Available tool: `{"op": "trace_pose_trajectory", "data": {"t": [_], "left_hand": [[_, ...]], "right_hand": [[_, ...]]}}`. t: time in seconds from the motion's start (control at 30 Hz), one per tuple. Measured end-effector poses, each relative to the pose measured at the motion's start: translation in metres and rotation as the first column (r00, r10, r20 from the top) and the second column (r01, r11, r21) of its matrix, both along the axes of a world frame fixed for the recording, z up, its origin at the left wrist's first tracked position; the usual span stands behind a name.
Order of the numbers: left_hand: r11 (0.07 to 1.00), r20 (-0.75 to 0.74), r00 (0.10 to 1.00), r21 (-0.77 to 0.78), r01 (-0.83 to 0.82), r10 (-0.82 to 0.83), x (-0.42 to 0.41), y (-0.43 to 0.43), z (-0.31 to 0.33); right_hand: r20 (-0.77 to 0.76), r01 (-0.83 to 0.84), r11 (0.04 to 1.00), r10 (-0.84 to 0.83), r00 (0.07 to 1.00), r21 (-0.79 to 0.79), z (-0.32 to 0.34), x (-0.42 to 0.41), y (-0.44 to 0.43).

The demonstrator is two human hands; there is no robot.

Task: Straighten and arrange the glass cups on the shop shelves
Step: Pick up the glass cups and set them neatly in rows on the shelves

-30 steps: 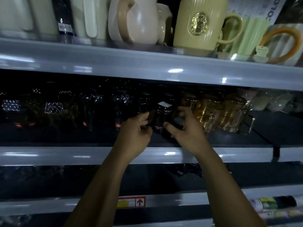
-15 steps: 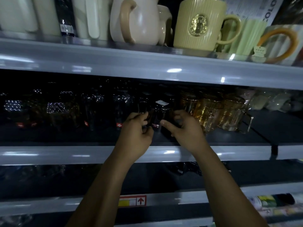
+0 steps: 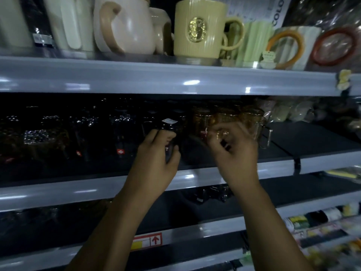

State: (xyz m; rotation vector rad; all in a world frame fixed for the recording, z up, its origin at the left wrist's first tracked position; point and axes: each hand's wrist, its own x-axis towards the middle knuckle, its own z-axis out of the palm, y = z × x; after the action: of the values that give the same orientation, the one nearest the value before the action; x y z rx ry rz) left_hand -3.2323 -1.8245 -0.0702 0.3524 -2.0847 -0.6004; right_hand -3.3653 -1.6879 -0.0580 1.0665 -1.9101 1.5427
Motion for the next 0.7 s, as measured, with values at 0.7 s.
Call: {"op": "trace_pose_trajectory", "data": {"t": [0.7], "left_hand": [[0.847, 0.192, 0.924, 0.492, 0.201, -0.331, -0.089, 0.076, 0.018]], "right_hand": [[0.336, -0.207, 0.966, 0.146, 0.931, 0.156, 0.003, -0.06, 0.062]]}}
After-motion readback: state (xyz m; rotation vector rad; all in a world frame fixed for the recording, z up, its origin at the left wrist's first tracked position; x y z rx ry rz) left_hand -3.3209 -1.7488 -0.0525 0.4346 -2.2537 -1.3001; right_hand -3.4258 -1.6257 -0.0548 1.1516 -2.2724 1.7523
